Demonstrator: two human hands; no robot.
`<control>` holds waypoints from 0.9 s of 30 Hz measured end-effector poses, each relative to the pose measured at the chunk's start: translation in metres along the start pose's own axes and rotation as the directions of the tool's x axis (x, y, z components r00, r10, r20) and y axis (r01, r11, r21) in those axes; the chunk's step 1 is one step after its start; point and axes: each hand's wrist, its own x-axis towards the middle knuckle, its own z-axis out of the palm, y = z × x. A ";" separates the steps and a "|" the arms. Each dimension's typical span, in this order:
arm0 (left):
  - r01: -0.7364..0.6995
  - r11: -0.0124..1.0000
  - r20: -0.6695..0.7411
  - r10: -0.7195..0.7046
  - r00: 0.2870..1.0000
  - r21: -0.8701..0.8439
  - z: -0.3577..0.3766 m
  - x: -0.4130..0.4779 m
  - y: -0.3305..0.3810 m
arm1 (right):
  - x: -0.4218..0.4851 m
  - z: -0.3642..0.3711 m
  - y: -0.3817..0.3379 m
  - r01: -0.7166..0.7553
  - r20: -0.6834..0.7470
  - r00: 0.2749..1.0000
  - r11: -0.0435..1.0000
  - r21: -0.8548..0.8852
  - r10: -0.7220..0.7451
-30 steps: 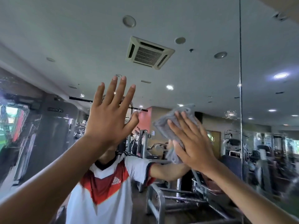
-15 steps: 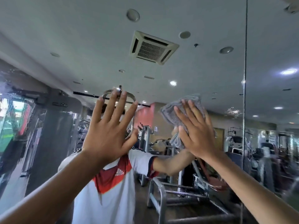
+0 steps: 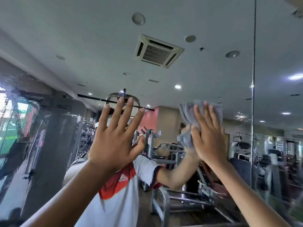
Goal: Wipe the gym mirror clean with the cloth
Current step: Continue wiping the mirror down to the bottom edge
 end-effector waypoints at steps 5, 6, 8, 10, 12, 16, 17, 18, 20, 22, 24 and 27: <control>-0.015 1.000 -0.020 0.015 1.000 -0.012 0.002 -0.002 -0.004 | -0.025 0.011 -0.046 0.065 -0.011 0.998 0.998 -0.024 -0.065; -0.019 1.000 -0.024 0.019 1.000 -0.010 0.002 -0.002 -0.005 | -0.041 0.010 -0.041 0.188 0.024 0.982 0.981 -0.041 -0.187; -0.017 1.000 -0.032 0.017 0.999 -0.006 0.002 -0.003 -0.005 | -0.056 0.003 -0.017 0.344 0.084 0.937 0.938 -0.051 -0.339; -0.013 1.000 -0.024 0.013 1.000 -0.010 0.001 -0.003 -0.003 | -0.045 0.000 0.004 0.295 0.081 0.954 0.953 -0.068 -0.289; -0.011 1.000 -0.017 0.011 1.000 -0.008 0.001 -0.002 -0.003 | -0.021 -0.001 0.003 0.098 0.034 0.995 0.992 -0.076 -0.096; -0.014 1.000 -0.039 0.014 0.999 0.002 0.001 -0.002 -0.004 | -0.018 0.005 -0.044 -0.078 -0.005 0.997 0.997 -0.029 0.078; -0.013 1.000 -0.042 0.013 0.999 0.002 0.000 -0.002 -0.004 | -0.035 0.007 -0.052 0.003 0.017 1.000 1.000 -0.029 -0.002; -0.016 1.000 -0.041 0.016 0.999 0.002 0.000 -0.003 -0.005 | -0.055 0.008 -0.052 0.120 0.053 0.992 0.992 -0.035 -0.118; -0.025 1.000 -0.037 0.025 0.999 0.002 0.000 -0.003 -0.006 | -0.081 0.003 -0.034 0.327 0.105 0.941 0.945 -0.031 -0.322; -0.014 1.000 -0.029 0.014 0.999 0.004 0.001 -0.003 -0.003 | -0.076 0.000 -0.011 0.351 0.106 0.932 0.936 -0.020 -0.347; 0.008 1.000 -0.019 -0.008 1.000 0.005 0.001 -0.004 -0.001 | -0.047 0.001 -0.006 0.177 0.048 0.983 0.984 -0.008 -0.177; -0.009 1.000 -0.037 0.009 0.999 0.010 0.001 -0.003 -0.002 | 0.001 0.007 -0.039 -0.133 -0.066 0.989 0.991 0.030 0.135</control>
